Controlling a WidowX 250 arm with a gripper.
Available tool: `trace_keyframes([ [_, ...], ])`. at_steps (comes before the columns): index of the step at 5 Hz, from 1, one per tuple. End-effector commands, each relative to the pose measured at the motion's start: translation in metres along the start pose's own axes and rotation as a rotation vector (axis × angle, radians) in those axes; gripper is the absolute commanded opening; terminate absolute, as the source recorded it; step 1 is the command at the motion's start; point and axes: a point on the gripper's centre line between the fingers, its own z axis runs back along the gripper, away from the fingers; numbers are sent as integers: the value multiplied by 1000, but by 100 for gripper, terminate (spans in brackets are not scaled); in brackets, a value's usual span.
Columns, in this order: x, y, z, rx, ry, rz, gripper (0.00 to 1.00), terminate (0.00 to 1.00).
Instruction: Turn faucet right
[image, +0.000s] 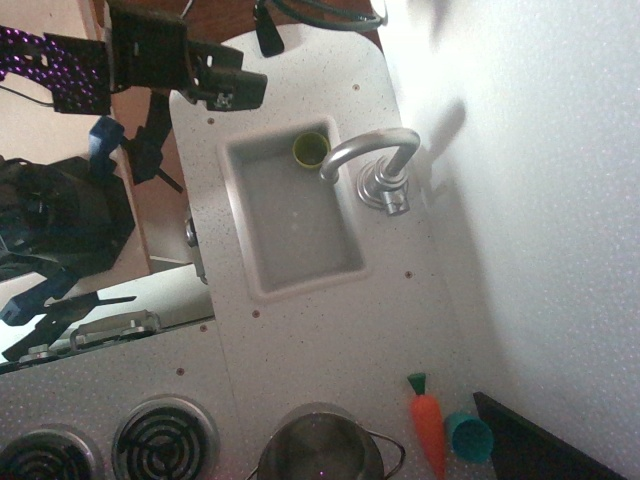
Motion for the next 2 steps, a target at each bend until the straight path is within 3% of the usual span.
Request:
trace_keyframes([
  [1,0,0,0,0,0,0,100,0],
  [2,10,20,-11,69,-37,135,100,0],
])
